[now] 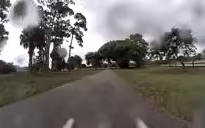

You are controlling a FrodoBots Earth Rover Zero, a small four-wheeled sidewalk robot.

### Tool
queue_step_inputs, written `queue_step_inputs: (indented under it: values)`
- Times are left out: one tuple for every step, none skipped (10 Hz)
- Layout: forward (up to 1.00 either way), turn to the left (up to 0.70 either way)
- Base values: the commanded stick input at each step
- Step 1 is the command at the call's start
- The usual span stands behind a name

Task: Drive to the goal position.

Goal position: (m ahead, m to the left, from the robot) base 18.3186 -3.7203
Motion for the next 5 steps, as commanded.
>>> queue_step_inputs:
  values:
    - [1.00, 0.00]
    - [1.00, 0.00]
    - [1.00, 0.00]
    - [1.00, 0.00]
    - [1.00, 0.00]
